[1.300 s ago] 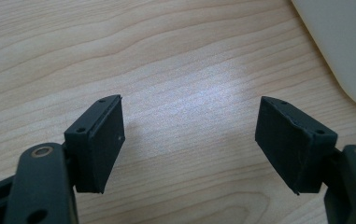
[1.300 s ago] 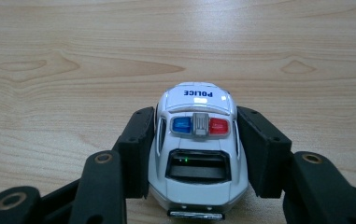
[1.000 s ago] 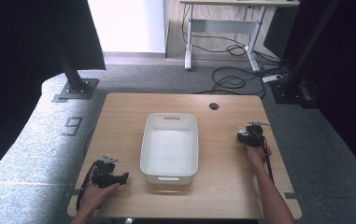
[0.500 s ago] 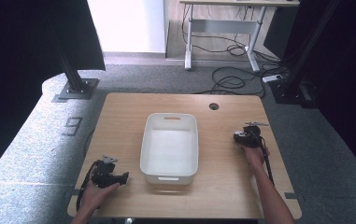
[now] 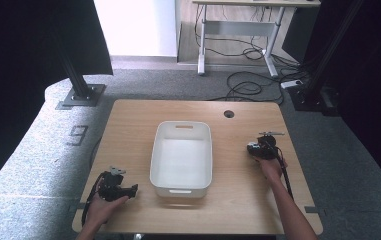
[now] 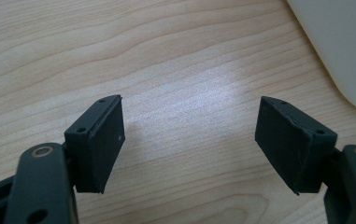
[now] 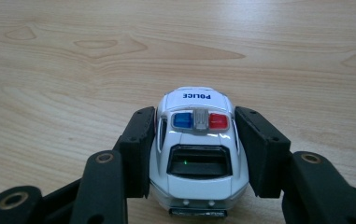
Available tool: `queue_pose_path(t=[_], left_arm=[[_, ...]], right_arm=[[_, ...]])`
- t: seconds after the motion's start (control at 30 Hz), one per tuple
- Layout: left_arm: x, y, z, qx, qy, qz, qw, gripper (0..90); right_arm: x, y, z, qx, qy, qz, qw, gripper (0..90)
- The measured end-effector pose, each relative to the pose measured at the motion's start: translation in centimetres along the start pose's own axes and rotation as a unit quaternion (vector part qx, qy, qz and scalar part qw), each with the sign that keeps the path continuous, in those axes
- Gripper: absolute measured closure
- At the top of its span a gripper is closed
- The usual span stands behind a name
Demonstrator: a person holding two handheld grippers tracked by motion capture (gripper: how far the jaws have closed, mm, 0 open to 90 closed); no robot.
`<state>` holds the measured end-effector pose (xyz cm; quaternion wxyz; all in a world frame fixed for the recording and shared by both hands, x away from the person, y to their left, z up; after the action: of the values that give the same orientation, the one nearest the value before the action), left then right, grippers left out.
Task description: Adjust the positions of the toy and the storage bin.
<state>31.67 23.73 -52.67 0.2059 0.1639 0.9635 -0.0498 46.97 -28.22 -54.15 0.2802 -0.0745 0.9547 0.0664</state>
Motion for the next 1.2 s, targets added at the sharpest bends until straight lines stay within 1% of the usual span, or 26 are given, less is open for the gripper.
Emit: queue_pose_path(t=[0.07,0.2,0.23,0.33,0.43,0.5,0.7,1.0,1.2], left_arm=[[0.0,0.0,0.0,0.0,-0.001,0.0,1.0,24.7],[0.0,0.0,-0.1,0.0,-0.002,0.001,1.0,24.7],[0.0,0.0,-0.1,0.0,-0.002,0.001,1.0,24.7],[-0.1,-0.1,-0.1,0.001,-0.002,0.003,1.0,24.7],[-0.1,-0.1,0.0,0.001,-0.002,0.003,1.0,24.7],[-0.1,-0.1,0.0,0.001,-0.002,0.003,1.0,24.7],[-0.2,-0.2,0.0,0.002,-0.002,0.003,1.0,24.7],[-0.2,-0.3,0.0,0.002,-0.002,0.006,1.0,24.7],[-0.2,-0.3,-0.1,0.004,-0.004,0.005,1.0,24.7]], right_arm=[[0.1,0.2,-0.2,-0.006,0.002,0.002,1.0,50.2],[0.2,0.8,-0.4,-0.012,0.004,-0.007,0.9999,50.2],[0.3,0.9,-0.4,-0.014,0.001,-0.01,0.9999,50.2],[0.7,1.2,-0.4,-0.018,0.001,-0.011,0.9998,50.2],[1.1,1.2,-0.2,-0.017,0.009,-0.014,0.9997,50.2],[1.2,1.3,-0.3,-0.02,0.005,-0.012,0.9997,50.2],[1.6,1.6,-0.7,-0.031,0.006,-0.011,0.9994,50.2],[1.9,3.0,-1.2,-0.046,0.004,-0.021,0.9987,50.2],[2.1,3.7,-1.2,-0.048,0.007,-0.029,0.9984,50.2]])
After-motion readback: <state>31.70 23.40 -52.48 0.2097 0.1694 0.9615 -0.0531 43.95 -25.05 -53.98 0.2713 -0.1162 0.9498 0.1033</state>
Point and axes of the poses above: each handheld gripper's, and its own axes: z roughly forward along the jaws, x roughly out of its underside, y roughly to its left, the point moved 1 cm from there along z, roughly forward along the jaws, and after that the axes turned 11 degrees about y, right-handed, at the moved point
